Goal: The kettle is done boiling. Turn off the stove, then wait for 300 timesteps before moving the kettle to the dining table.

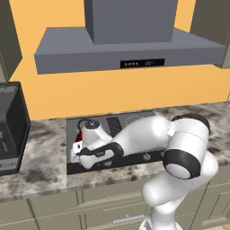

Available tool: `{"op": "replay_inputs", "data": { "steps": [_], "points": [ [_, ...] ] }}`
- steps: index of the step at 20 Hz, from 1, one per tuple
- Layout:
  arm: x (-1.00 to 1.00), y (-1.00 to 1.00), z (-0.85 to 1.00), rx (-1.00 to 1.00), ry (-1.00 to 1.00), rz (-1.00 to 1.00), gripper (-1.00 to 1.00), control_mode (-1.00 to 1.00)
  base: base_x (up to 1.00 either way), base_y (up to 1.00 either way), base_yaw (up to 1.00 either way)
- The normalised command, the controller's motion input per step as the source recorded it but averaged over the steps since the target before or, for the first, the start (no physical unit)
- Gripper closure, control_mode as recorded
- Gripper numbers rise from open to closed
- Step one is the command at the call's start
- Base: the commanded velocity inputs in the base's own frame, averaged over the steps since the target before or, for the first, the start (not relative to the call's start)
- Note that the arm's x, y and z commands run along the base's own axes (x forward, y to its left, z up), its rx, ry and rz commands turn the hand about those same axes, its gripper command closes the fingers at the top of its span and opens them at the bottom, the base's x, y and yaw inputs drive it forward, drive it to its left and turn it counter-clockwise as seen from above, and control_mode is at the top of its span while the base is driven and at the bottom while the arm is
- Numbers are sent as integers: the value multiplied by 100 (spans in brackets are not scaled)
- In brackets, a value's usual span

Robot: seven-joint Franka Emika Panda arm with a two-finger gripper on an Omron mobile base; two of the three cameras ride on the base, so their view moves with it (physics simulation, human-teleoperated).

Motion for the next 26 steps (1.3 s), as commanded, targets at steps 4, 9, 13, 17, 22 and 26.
{"op": "replay_inputs", "data": {
  "steps": [4, 9, 13, 17, 22, 26],
  "points": [
    [1, 15, -14, 0, 0, -2, -100, -100, 0, 0, 0],
    [4, 1, -13, 0, 0, -7, -100, -100, 0, 0, 0],
    [0, 0, -14, 0, 0, -6, -100, -100, 0, 0, 0],
    [2, 0, -9, 0, 0, -4, -100, -100, 0, 0, 0],
    [8, 0, -3, 0, 0, -2, -100, -100, 0, 0, 0],
    [4, 1, -10, 0, 0, 0, -100, -100, 0, 0, 0]
  ]
}}
